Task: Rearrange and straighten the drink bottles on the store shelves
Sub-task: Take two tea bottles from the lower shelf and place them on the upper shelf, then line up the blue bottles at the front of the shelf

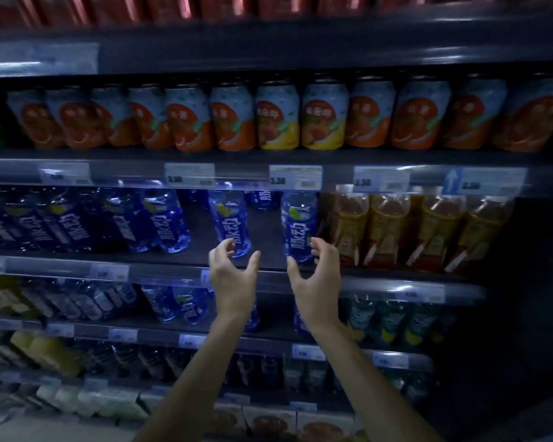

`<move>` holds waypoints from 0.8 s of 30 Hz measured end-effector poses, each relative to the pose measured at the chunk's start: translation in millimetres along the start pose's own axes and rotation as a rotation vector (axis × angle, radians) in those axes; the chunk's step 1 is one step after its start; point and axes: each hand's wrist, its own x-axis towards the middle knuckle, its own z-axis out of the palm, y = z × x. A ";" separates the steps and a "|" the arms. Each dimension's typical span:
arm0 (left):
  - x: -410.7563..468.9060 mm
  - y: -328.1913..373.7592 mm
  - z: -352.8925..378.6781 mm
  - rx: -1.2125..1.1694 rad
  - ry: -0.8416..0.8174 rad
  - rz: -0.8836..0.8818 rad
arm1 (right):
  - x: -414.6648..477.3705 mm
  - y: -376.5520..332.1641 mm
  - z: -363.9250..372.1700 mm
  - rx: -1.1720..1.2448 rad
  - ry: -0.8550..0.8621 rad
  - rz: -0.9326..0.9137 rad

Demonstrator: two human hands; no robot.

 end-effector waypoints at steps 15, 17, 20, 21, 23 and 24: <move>130.6 -122.3 -151.7 0.086 0.059 -0.102 | -36.7 -95.4 201.4 0.052 -0.137 0.072; 146.5 -131.6 -156.4 0.099 0.030 -0.111 | -34.0 -101.3 222.5 0.037 -0.123 0.082; 168.4 -142.2 -157.5 0.118 -0.035 -0.135 | -26.1 -106.3 249.8 0.011 -0.112 0.129; 174.5 -145.0 -157.1 0.124 -0.060 -0.152 | -23.1 -107.1 257.6 0.004 -0.108 0.147; 184.8 -149.9 -155.3 0.126 -0.096 -0.166 | -16.9 -108.1 271.1 -0.013 -0.084 0.177; 188.9 -152.3 -154.2 0.123 -0.110 -0.162 | -14.1 -108.2 276.7 -0.023 -0.070 0.193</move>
